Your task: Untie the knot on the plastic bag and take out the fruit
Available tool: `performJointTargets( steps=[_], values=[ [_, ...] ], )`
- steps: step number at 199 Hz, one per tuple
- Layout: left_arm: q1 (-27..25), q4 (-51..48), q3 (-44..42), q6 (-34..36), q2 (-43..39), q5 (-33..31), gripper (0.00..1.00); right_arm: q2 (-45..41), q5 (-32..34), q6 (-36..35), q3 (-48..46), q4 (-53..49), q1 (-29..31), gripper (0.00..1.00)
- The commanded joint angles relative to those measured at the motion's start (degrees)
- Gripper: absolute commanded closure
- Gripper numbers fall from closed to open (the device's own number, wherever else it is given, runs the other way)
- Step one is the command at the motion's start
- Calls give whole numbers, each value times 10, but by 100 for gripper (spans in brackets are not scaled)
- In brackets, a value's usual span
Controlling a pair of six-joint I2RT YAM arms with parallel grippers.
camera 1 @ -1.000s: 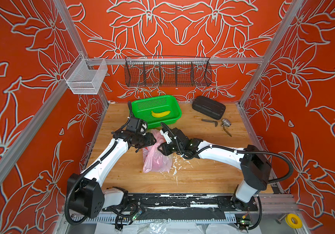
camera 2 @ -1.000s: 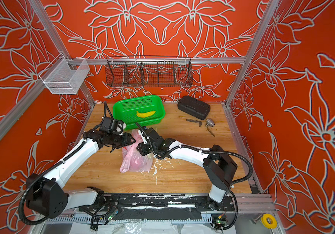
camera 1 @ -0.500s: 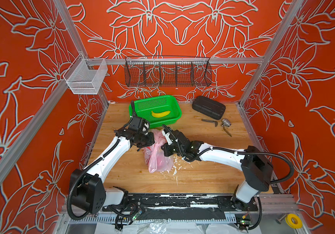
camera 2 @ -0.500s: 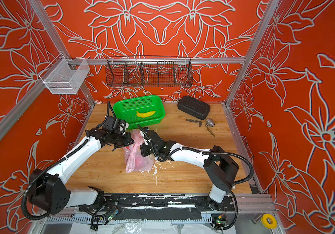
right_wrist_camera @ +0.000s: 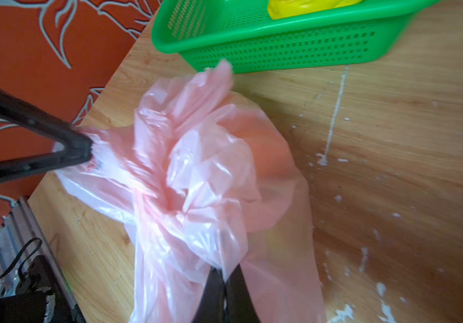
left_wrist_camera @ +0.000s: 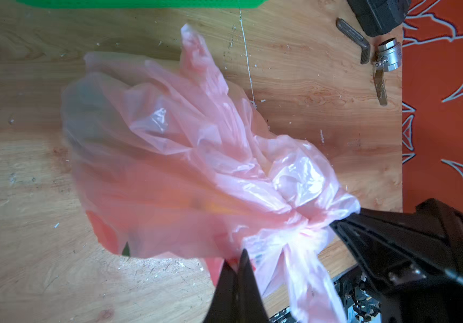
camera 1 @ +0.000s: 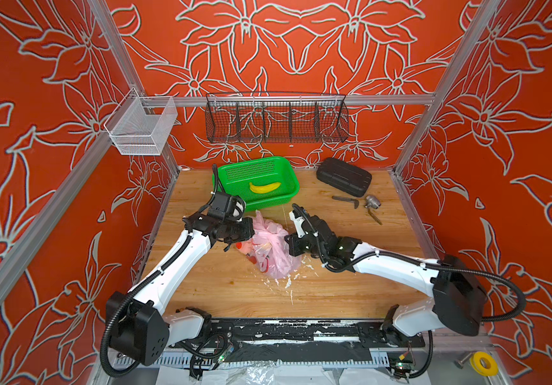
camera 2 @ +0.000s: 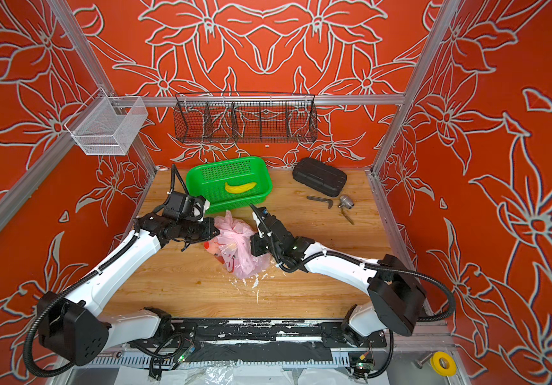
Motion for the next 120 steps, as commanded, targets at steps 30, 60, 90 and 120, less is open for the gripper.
performJointTargets(
  steps=[30, 60, 90, 120],
  values=[
    [7, -7, 3, 1, -19, -17, 100, -101, 53, 13, -86, -27, -62, 100],
    [6, 38, -12, -6, -18, 47, 100, -123, 12, -26, -75, -46, -61, 68],
    [0, 34, -9, -6, -26, 39, 77, -156, 1, -72, -54, -78, -57, 48],
    [-23, 21, 3, 21, -63, -21, 48, -179, -14, -143, -20, -101, -33, 45]
  ],
)
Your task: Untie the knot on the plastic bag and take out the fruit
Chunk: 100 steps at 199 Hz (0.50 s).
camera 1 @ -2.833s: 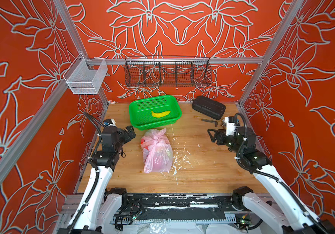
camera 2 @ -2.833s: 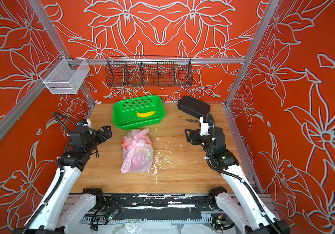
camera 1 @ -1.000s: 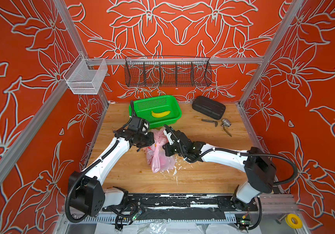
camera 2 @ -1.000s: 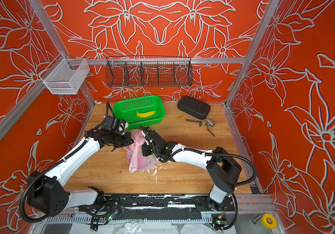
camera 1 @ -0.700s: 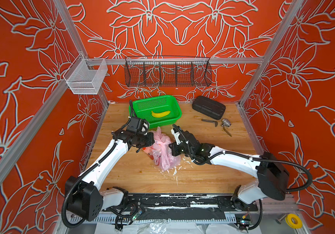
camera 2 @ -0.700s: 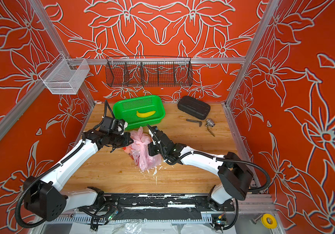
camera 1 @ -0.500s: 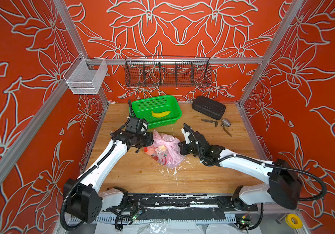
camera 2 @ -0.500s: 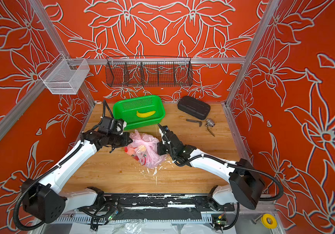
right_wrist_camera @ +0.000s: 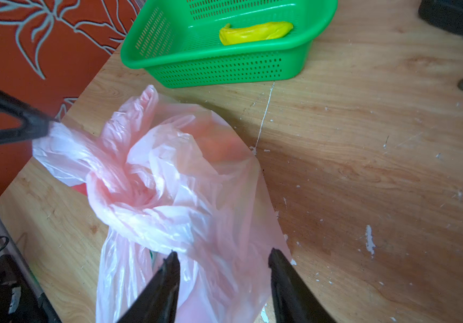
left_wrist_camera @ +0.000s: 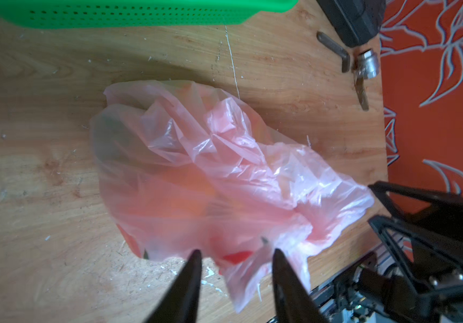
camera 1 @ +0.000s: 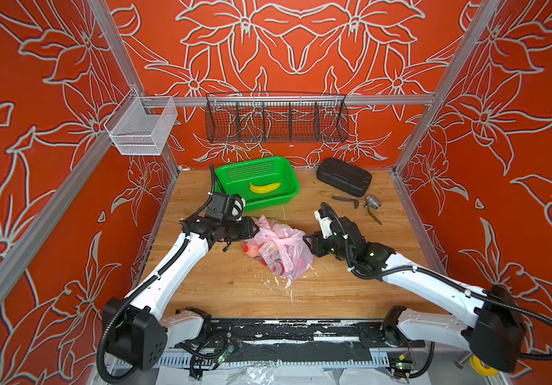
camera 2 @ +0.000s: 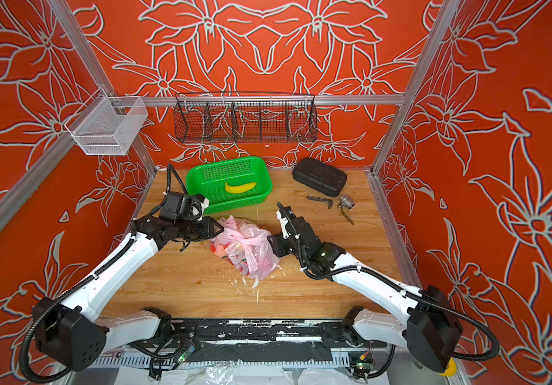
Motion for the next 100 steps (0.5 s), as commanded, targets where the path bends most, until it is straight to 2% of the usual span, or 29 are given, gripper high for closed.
performJointTargets(
  steps=[1, 31, 62, 82, 100],
  values=[
    [-20, 0, 10, 26, -42, -39, 48, -20, -17, -75, 44, -30, 20, 45],
    [-59, 48, -2, 63, -69, -42, 43, 18, -71, -174, 104, -71, 44, 45],
    [-80, 54, 3, 113, -61, -50, 40, 85, -137, -283, 155, -106, 64, 44],
    [-81, 56, -2, 132, -57, -48, 39, 134, -148, -319, 176, -114, 64, 43],
    [-82, 66, -16, 145, -61, -46, 34, 175, -131, -331, 200, -132, 64, 42]
  ],
)
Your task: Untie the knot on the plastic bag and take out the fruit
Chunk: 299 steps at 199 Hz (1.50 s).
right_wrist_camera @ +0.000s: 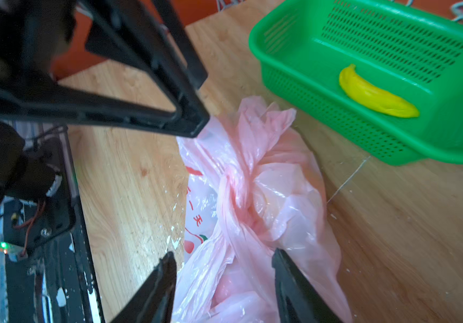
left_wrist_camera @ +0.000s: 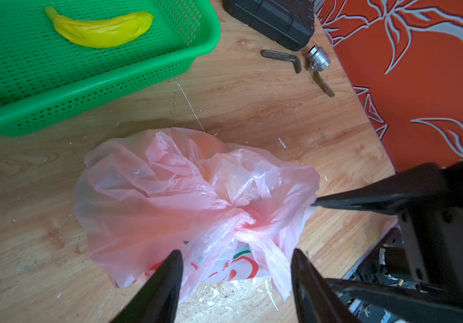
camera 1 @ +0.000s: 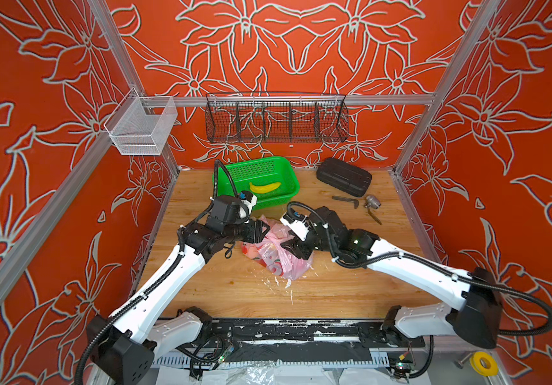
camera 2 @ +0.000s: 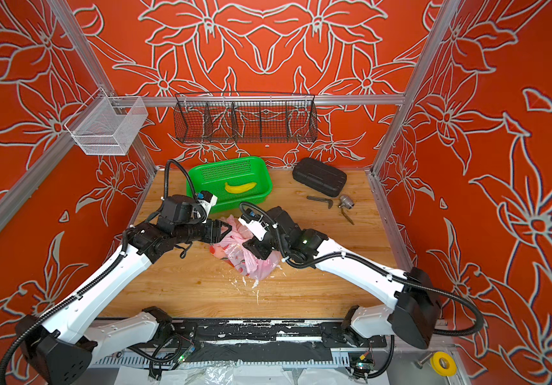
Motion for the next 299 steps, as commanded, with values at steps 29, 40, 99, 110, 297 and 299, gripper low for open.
performJointTargets(
  steps=[29, 40, 99, 110, 297, 299],
  values=[
    [-4, 17, -25, 56, -2, -9, 26, 79, -2, -68, 32, -32, 0, 57],
    [-3, 16, -27, 60, 2, -4, 23, 83, -1, -61, 27, -22, 0, 65],
    [-3, 26, -33, 82, 42, -4, 14, 57, -1, -64, -13, 17, 0, 97],
    [-3, 22, -30, 81, 53, -1, 14, 49, 12, -62, -21, 25, 0, 100],
    [-2, 3, -43, -3, 20, -161, 100, -156, 185, 62, -229, 200, -48, 100],
    [-3, 3, -43, -4, 18, -161, 100, -157, 187, 63, -232, 200, -50, 100]
  ],
)
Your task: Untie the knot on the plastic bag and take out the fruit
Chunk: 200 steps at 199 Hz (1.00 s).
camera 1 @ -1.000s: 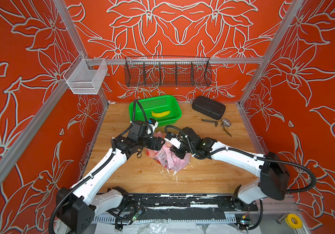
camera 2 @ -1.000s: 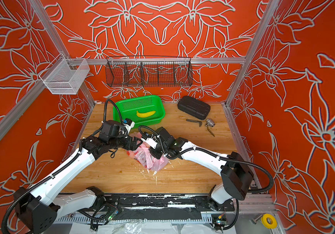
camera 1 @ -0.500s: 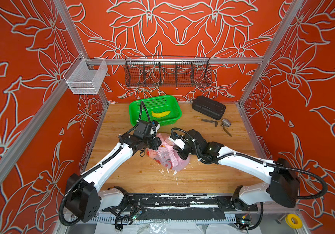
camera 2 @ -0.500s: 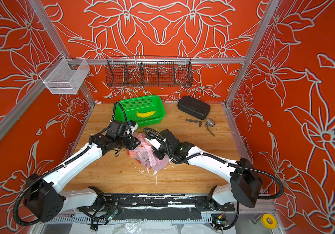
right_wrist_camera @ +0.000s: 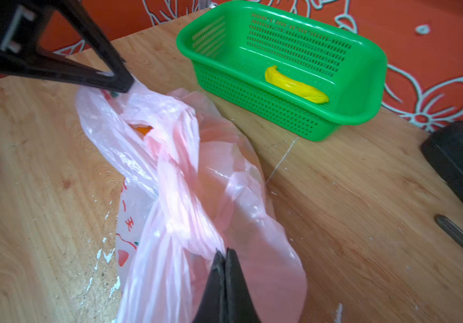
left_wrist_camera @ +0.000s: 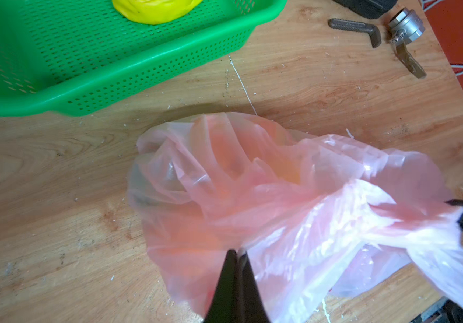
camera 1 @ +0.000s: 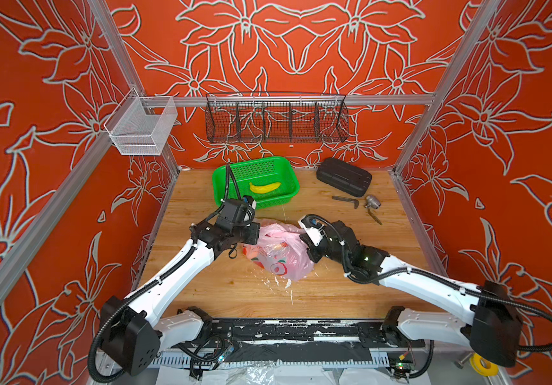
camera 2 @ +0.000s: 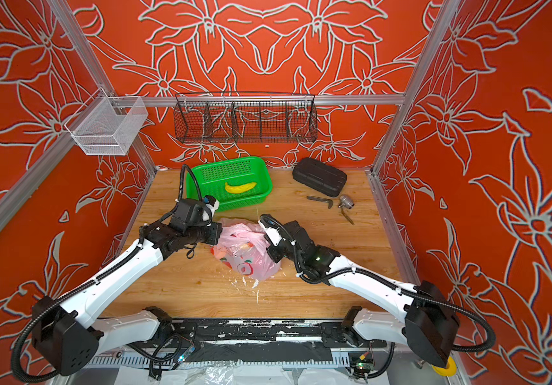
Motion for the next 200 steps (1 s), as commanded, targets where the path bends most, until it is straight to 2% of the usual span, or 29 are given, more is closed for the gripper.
performJointTargets(
  steps=[1, 22, 36, 57, 67, 85, 92, 100, 119, 143, 200],
  values=[
    [1, -11, -8, -18, -25, -40, 100, -36, 49, 34, -33, 24, -19, 100],
    [1, -10, -9, -25, -35, -39, 100, -59, 75, 52, -50, 23, -26, 98],
    [1, -13, -6, -26, -36, -26, 100, -67, 74, 59, -43, 4, -27, 87],
    [1, -17, 2, -22, -34, 4, 100, -79, 1, 52, -17, -24, -26, 63],
    [1, -19, 7, -11, -35, 27, 82, -84, -32, 47, -2, -36, -26, 56],
    [1, -24, 20, 4, -38, 55, 38, -87, -91, 32, 26, -49, -25, 45],
    [1, -29, 29, 13, -39, 66, 29, -84, -111, 25, 36, -53, -25, 41],
    [0, -34, 39, 22, -38, 77, 25, -77, -129, 18, 50, -64, -25, 37],
    [-6, -19, 45, 44, -39, 106, 19, -49, -141, 4, 91, -109, -25, 33],
    [-12, 5, 45, 75, -25, 131, 16, 2, -160, -5, 141, -156, -26, 33],
    [-17, 2, 69, 141, 42, 155, 12, 82, -208, -4, 175, -164, -25, 35]
  ],
)
